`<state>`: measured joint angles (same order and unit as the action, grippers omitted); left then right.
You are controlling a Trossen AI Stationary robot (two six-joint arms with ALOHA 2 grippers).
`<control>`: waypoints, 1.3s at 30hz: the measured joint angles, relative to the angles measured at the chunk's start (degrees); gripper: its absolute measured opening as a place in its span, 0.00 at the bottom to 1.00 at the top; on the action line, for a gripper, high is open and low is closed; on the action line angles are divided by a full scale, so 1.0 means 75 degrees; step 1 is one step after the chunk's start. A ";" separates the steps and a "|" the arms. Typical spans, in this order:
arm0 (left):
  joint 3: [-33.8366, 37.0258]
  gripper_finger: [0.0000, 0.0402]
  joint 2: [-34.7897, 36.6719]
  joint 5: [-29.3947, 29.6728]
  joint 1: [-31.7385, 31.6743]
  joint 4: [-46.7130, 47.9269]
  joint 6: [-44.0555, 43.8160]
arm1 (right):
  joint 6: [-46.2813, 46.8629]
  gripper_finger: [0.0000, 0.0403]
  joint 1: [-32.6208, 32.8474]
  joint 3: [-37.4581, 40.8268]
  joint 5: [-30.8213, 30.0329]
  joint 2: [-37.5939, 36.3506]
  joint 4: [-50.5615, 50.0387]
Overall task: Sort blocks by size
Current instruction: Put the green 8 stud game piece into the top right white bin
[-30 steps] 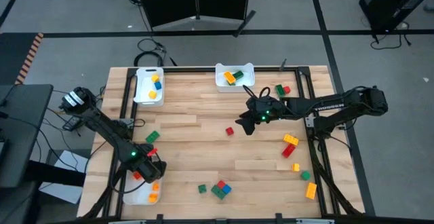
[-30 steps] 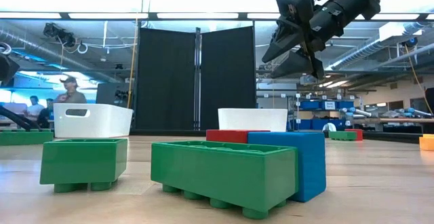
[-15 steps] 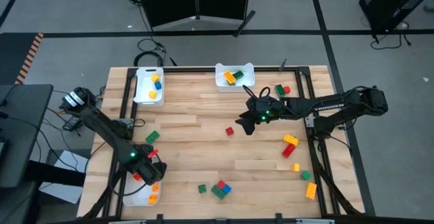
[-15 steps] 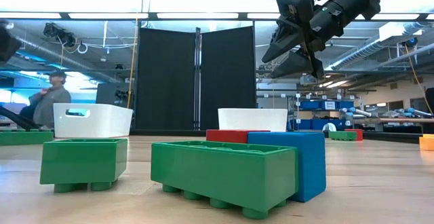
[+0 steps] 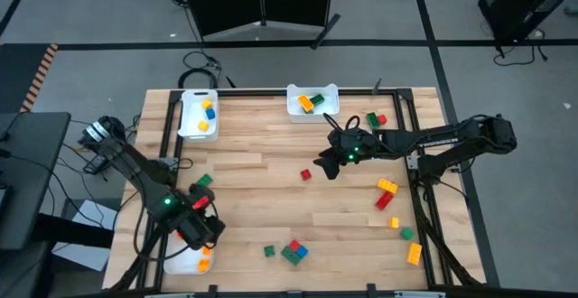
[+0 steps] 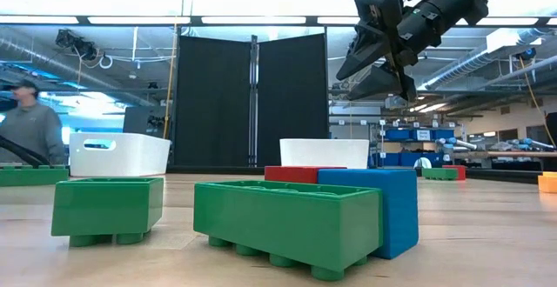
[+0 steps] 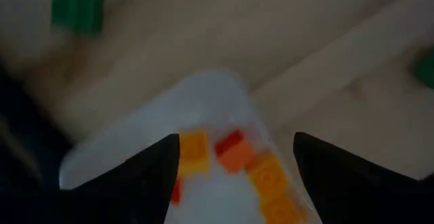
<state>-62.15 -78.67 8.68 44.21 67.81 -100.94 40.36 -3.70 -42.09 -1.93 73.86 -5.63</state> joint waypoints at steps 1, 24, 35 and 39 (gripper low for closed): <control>-0.0072 0.74 0.0002 0.0258 0.0000 0.0005 0.0504 | 0.0019 0.53 0.0000 0.0000 0.0000 -0.0002 -0.0002; -0.0251 0.74 0.0002 0.5636 -0.1859 -0.2092 0.7901 | 0.0894 0.51 0.0595 0.0000 -0.0571 -0.0002 -0.0052; 0.1211 0.74 0.1189 0.4284 -0.3247 -0.4659 1.1158 | 0.1539 0.50 0.0910 -0.0503 -0.1592 -0.0002 -0.0233; 0.2389 0.74 0.2262 0.3212 -0.3697 -0.6189 1.1934 | 0.1620 0.48 0.1133 -0.1087 -0.2306 -0.0002 -0.0876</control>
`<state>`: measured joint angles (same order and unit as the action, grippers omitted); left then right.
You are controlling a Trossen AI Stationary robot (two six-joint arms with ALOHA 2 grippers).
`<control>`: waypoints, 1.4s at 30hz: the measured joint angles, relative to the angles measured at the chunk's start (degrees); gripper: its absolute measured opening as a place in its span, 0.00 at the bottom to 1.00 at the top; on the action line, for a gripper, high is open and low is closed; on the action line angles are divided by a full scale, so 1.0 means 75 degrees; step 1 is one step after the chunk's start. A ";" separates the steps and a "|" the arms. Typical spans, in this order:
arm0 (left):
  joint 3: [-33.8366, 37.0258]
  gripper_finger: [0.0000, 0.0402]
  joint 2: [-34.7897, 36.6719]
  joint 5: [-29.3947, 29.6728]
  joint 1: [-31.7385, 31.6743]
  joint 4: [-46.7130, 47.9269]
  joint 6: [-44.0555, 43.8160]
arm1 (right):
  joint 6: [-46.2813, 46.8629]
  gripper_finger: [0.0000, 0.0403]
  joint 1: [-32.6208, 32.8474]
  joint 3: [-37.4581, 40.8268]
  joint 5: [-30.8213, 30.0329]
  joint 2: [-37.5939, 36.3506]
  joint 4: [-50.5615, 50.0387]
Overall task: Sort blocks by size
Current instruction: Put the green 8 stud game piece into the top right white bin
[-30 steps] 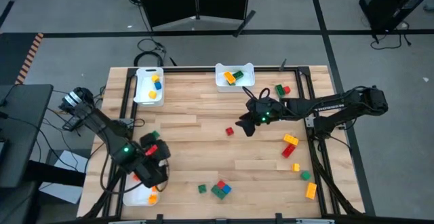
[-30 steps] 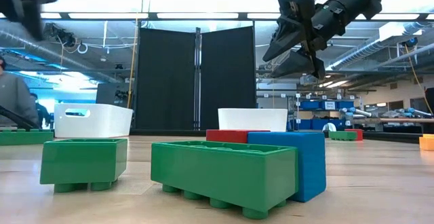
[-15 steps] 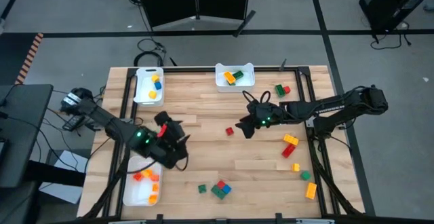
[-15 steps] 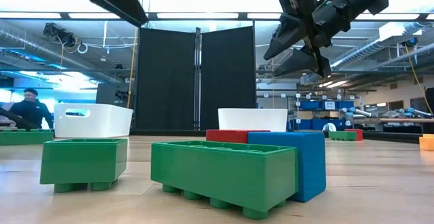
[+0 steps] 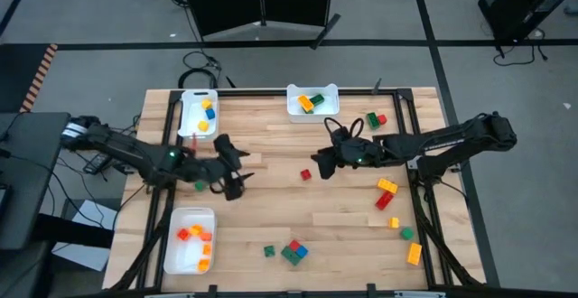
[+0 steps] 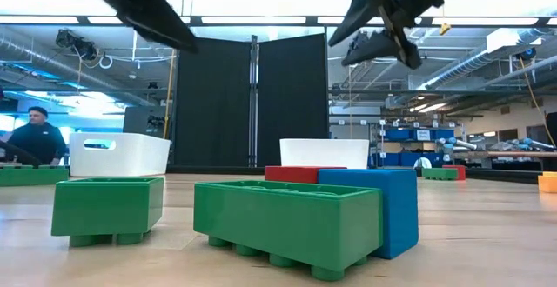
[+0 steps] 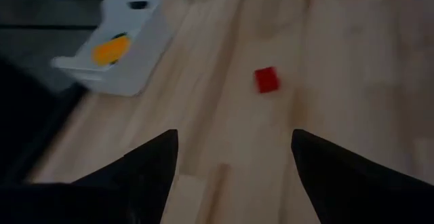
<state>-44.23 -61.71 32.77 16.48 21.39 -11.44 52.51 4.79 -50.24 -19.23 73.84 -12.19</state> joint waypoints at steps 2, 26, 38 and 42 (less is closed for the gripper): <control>0.0505 0.74 0.0531 -0.0722 -0.0272 -0.0610 0.0255 | 0.0114 0.47 0.0046 -0.0266 -0.0155 0.0000 -0.0463; 0.1579 0.74 0.2331 -0.3041 -0.2295 -0.1172 0.1725 | 0.2484 0.40 -0.0187 -0.1928 -0.0315 0.0020 -0.6334; 0.1579 0.74 0.2328 -0.2896 -0.2300 -0.1180 0.1704 | 0.1949 0.40 -0.0892 -0.1891 -0.0340 0.0017 -0.7728; 0.1579 0.74 0.2328 -0.2893 -0.2300 -0.1221 0.1700 | 0.1965 0.45 -0.1210 -0.1888 -0.0355 0.0017 -0.7771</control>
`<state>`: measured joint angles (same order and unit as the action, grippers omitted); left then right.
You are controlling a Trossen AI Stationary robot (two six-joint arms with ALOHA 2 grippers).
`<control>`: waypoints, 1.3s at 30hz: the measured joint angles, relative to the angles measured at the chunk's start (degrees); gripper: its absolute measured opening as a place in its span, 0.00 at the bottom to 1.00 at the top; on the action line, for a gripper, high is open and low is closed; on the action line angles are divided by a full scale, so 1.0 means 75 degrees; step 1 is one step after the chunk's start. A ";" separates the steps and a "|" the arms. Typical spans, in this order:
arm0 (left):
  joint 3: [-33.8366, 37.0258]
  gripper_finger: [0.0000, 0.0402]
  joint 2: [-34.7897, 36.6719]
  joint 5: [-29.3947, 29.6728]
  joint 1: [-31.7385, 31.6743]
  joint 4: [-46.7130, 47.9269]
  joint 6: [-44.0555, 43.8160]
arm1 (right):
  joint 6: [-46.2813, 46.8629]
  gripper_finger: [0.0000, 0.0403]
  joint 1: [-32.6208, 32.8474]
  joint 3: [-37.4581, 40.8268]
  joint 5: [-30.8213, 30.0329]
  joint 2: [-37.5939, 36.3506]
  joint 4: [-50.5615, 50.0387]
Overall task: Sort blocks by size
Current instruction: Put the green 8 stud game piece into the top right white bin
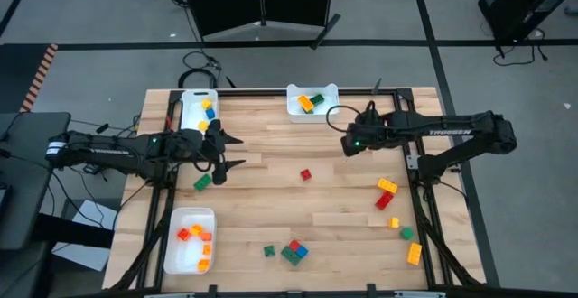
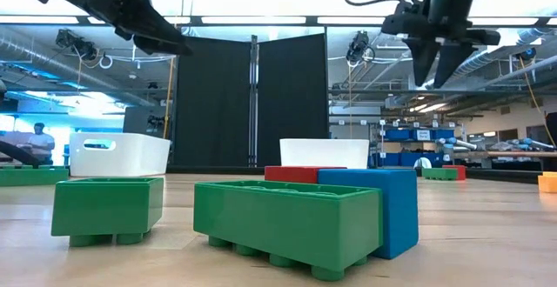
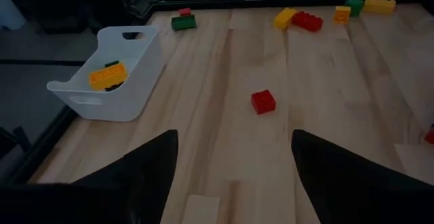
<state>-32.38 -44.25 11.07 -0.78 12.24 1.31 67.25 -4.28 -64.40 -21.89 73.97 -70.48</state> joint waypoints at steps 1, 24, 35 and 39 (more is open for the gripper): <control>0.0000 0.74 0.0000 0.0000 0.0000 -0.0025 -0.0001 | -0.0014 0.47 -0.0058 -0.0002 0.0000 0.0000 0.0000; -0.0003 0.74 0.0000 0.0009 0.0000 -0.0287 -0.0010 | -0.1379 0.94 -0.1398 0.0000 0.0031 0.0000 0.0125; -0.0006 0.74 -0.0003 0.0015 0.0003 -0.0295 -0.0011 | -0.4461 0.94 -0.4151 0.0003 0.1101 0.1119 0.1368; -0.0006 0.74 -0.0003 0.0015 0.0003 -0.0292 -0.0012 | -0.5465 0.94 -0.4981 0.0003 0.1113 0.1893 0.1641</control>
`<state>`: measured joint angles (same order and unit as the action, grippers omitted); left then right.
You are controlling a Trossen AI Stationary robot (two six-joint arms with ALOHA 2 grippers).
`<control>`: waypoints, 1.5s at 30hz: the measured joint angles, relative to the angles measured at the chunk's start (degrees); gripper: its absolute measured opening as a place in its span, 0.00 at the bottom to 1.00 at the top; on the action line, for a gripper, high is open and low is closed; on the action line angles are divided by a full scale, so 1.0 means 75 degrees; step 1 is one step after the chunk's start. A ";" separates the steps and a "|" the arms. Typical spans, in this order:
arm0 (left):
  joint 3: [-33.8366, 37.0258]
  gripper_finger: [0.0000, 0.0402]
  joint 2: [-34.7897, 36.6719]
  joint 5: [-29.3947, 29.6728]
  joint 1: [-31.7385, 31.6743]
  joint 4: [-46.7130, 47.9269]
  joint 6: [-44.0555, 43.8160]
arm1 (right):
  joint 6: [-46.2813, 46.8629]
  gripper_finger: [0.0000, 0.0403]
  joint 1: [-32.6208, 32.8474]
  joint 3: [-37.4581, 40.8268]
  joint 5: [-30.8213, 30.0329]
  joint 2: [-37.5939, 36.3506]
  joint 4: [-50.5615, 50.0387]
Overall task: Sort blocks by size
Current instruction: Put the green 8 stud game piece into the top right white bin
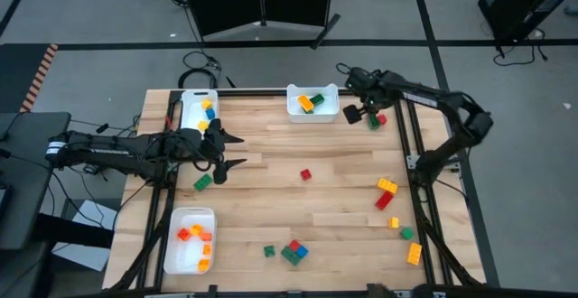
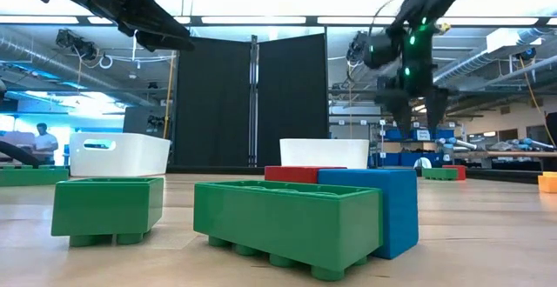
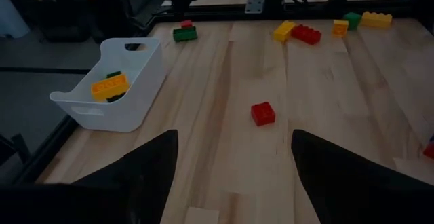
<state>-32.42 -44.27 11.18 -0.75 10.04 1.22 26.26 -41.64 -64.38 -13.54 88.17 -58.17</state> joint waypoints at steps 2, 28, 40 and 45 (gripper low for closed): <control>-0.0001 0.74 0.0000 0.0000 0.0000 -0.0002 -0.0004 | -0.0518 0.94 -0.0396 0.0000 0.0003 0.0348 0.0007; -0.0003 0.74 0.0000 -0.0002 0.0000 -0.0169 -0.0006 | -0.1891 0.88 -0.1738 -0.0049 0.0863 0.2087 0.0819; -0.0003 0.74 0.0003 -0.0006 0.0000 -0.0634 -0.0004 | -0.1481 0.66 -0.1607 0.0045 0.1276 0.2461 0.0748; -0.0003 0.74 0.0002 -0.0006 0.0000 -0.0631 -0.0004 | -0.1306 0.53 -0.1592 0.0100 0.1340 0.2478 0.0710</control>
<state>-32.45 -44.25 11.14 -0.75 5.31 1.19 16.47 -53.58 -63.63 -3.49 106.75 -52.84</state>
